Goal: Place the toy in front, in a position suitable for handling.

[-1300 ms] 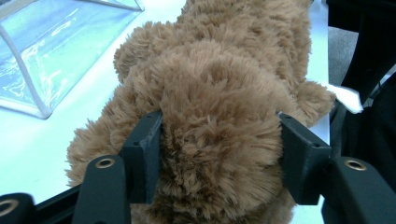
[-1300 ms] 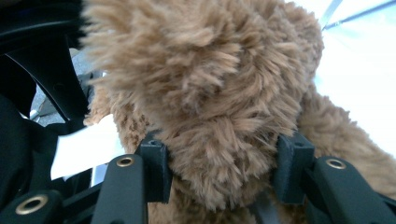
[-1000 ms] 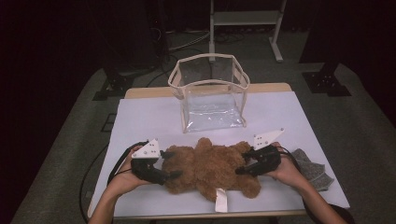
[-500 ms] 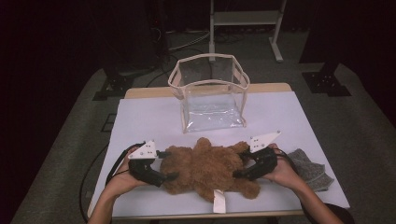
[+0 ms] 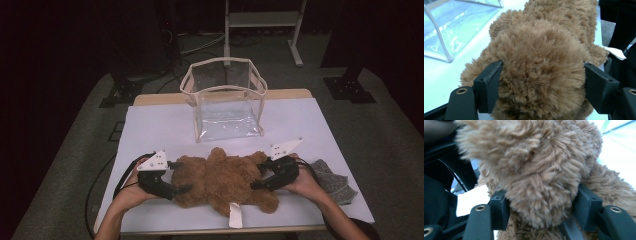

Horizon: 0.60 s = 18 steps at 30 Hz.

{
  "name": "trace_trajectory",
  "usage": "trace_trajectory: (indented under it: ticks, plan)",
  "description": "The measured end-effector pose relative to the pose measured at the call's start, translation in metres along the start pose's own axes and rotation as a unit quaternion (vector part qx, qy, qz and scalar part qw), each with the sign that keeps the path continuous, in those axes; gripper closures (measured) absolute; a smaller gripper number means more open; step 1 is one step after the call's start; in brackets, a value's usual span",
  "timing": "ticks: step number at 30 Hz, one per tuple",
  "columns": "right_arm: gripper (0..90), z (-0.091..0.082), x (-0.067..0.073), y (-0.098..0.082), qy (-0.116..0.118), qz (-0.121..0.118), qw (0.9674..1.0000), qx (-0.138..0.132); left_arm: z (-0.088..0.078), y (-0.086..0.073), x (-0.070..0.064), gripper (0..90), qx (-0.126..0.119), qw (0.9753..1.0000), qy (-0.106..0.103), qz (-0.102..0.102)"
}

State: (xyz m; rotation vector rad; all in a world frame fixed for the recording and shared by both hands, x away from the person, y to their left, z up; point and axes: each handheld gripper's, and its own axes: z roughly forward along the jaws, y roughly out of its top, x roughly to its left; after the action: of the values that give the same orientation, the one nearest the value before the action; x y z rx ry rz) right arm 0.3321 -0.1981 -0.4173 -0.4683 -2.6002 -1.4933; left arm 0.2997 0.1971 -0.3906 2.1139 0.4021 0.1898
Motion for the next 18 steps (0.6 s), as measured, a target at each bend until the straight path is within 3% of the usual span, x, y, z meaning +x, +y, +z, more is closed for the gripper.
trace_trajectory:
  ticks: [9, 18]
  plan:
    - [33.0, -0.031, -0.003, 0.015, -0.019, 0.001, 0.9997, 0.012, -0.002, 0.009, 0.001, 18.8, -0.011, 0.9999, 0.002, 0.004]
    - [31.2, -0.047, -0.024, 0.052, -0.042, -0.008, 0.9987, 0.027, -0.006, 0.025, 0.007, 13.6, -0.028, 0.9996, -0.002, 0.003]
